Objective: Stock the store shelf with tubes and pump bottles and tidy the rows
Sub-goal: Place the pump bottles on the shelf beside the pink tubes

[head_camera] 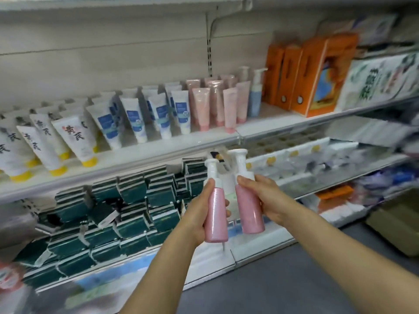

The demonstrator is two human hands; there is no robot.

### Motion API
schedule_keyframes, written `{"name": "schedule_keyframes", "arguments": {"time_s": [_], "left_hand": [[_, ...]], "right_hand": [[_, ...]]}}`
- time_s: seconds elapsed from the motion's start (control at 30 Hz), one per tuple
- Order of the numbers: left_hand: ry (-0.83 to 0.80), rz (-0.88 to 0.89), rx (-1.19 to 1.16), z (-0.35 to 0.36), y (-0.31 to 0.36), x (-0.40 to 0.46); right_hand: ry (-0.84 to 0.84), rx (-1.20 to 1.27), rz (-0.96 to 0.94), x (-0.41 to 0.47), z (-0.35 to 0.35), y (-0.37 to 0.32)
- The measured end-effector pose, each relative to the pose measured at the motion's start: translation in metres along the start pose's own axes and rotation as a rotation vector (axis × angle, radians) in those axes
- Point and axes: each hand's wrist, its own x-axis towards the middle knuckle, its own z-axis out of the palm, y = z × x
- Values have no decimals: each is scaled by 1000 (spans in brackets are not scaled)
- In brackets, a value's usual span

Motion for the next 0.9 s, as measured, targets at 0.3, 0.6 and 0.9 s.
{"name": "schedule_keyframes", "arguments": {"time_s": [0.3,0.6,0.9], "left_hand": [[-133,33,67,77,42,63],[-202,76,54,149,96,142],[-186,46,-12,192,140,210]], "right_hand": [[168,8,-179,46,-67,-46],[335,-53,-358,133,-128,-120],[354,-44,-449,222,-169,-170]]}}
